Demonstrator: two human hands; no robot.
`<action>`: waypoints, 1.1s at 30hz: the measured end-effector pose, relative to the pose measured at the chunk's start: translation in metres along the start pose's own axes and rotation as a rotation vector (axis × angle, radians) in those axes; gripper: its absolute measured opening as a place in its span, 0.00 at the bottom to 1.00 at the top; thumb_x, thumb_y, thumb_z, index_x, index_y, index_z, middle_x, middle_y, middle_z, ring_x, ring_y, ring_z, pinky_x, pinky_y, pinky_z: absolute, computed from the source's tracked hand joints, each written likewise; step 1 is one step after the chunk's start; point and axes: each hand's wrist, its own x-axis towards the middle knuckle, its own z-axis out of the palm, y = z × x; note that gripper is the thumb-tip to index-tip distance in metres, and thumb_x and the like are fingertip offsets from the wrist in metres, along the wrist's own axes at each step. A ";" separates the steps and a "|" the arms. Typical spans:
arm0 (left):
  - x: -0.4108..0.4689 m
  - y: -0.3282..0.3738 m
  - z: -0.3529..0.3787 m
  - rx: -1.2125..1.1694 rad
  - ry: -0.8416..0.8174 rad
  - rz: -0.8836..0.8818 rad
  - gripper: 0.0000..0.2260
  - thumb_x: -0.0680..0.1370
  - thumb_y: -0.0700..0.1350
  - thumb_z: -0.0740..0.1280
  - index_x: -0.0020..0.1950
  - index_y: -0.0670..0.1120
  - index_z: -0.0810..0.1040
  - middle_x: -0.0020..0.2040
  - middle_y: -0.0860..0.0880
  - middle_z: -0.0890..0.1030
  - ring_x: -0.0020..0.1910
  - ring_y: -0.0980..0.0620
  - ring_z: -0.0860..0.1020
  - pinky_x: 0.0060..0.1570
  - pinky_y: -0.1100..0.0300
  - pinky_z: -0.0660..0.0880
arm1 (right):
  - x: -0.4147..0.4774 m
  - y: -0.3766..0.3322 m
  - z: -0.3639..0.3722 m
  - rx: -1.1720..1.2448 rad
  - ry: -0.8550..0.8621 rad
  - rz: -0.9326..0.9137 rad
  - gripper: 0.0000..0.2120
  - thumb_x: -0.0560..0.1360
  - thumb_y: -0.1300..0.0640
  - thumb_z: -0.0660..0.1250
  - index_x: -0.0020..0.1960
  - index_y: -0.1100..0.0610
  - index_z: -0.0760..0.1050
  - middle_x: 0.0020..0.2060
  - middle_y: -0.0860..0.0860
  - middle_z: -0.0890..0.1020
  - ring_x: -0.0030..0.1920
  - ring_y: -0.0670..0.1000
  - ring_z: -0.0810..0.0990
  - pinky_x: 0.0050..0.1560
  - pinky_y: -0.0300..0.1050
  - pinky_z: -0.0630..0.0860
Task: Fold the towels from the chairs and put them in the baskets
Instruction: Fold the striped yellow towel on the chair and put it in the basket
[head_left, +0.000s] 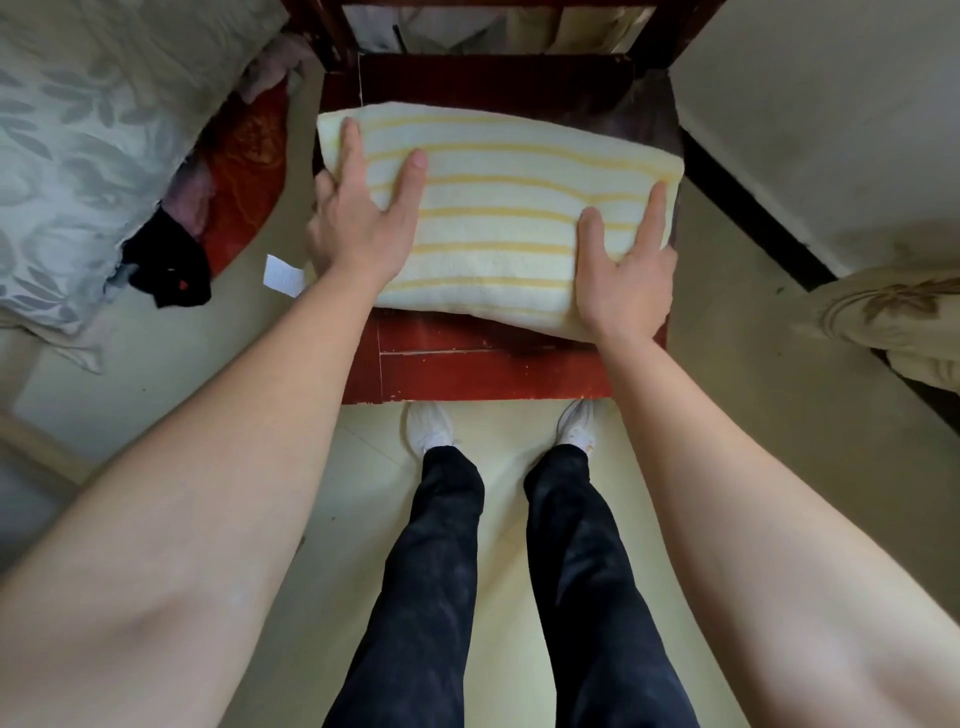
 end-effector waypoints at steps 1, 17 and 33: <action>-0.007 -0.007 0.005 -0.065 0.010 -0.015 0.35 0.75 0.72 0.55 0.79 0.62 0.52 0.76 0.46 0.63 0.73 0.44 0.65 0.71 0.51 0.59 | -0.003 0.006 -0.002 0.023 -0.002 -0.002 0.36 0.74 0.31 0.58 0.79 0.36 0.52 0.70 0.53 0.70 0.68 0.56 0.71 0.65 0.51 0.66; -0.174 -0.005 -0.113 -0.492 0.340 0.052 0.30 0.73 0.69 0.64 0.70 0.55 0.74 0.64 0.58 0.79 0.63 0.58 0.76 0.66 0.52 0.73 | -0.109 -0.058 -0.144 0.227 -0.264 -0.379 0.31 0.73 0.44 0.68 0.75 0.38 0.65 0.71 0.36 0.70 0.70 0.43 0.69 0.63 0.37 0.62; -0.588 -0.086 -0.378 -0.539 1.179 0.045 0.32 0.73 0.73 0.59 0.73 0.58 0.69 0.67 0.57 0.77 0.66 0.54 0.75 0.66 0.50 0.73 | -0.483 -0.148 -0.294 0.350 -0.665 -1.142 0.30 0.75 0.46 0.69 0.76 0.41 0.64 0.71 0.42 0.72 0.68 0.47 0.72 0.63 0.41 0.64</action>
